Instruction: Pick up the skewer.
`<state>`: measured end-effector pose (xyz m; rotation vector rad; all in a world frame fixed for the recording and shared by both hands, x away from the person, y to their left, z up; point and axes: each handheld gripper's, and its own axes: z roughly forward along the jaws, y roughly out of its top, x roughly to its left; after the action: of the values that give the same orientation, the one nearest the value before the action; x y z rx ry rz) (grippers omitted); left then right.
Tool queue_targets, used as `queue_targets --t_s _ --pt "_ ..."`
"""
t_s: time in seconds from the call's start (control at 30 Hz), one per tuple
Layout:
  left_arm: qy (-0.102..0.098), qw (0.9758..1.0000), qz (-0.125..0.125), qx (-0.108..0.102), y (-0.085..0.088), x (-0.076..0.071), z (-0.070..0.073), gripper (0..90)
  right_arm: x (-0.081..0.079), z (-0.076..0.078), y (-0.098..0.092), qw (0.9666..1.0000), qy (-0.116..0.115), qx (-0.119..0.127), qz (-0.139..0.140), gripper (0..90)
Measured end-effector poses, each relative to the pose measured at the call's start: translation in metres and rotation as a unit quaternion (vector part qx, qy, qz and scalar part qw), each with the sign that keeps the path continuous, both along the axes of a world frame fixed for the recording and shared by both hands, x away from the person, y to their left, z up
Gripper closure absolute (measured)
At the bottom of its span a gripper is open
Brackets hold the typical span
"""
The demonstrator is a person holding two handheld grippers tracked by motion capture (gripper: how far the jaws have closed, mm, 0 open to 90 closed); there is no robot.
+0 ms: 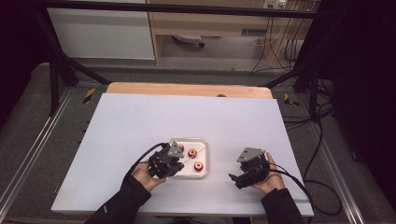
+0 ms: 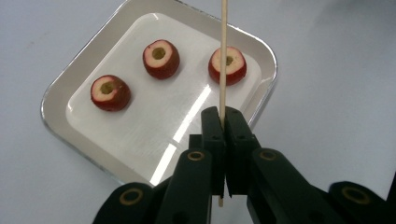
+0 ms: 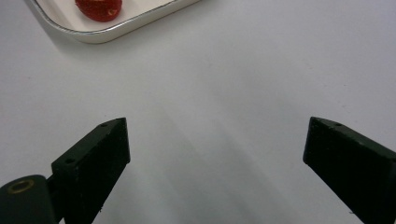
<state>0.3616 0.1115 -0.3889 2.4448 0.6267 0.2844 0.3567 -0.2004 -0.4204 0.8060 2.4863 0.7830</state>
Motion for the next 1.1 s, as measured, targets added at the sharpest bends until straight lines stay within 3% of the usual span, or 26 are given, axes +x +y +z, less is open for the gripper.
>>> queue_targets --t_s 0.27,0.33,0.4,0.57,0.67,0.87,1.03,1.1 --pt "-0.017 0.9993 0.022 -0.024 0.023 -0.008 -0.005 88.0 0.001 0.001 0.004 0.9993 0.02 0.032 -0.007 7.5" --pt "-0.022 0.9988 0.029 -0.034 0.03 -0.011 -0.007 88.0 0.004 0.003 0.005 0.9976 0.047 0.051 -0.011 6.1" --pt "-0.023 0.9986 0.031 -0.036 0.032 -0.011 -0.008 88.0 0.006 0.004 0.006 0.9971 0.051 0.055 -0.009 5.0" --pt "-0.024 0.9973 0.04 -0.056 0.042 -0.014 -0.013 88.0 0.009 0.005 0.014 0.9968 0.062 0.051 0.005 2.0" --pt "-0.025 0.9969 0.042 -0.061 0.045 -0.015 -0.015 88.0 0.01 0.009 0.019 0.9949 0.071 0.069 0.02 0.7" --pt "-0.028 0.996 0.047 -0.071 0.05 -0.015 -0.013 88.0 0.014 0.017 0.032 0.9928 0.092 0.076 -0.009 2.6" --pt "-0.032 0.9953 0.049 -0.078 0.052 -0.016 -0.013 88.0 0.016 0.022 0.04 0.9935 0.091 0.068 -0.006 2.3" --pt "-0.032 0.995 0.05 -0.08 0.053 -0.016 -0.013 88.0 0.019 0.024 0.046 0.9927 0.101 0.065 -0.005 2.7"
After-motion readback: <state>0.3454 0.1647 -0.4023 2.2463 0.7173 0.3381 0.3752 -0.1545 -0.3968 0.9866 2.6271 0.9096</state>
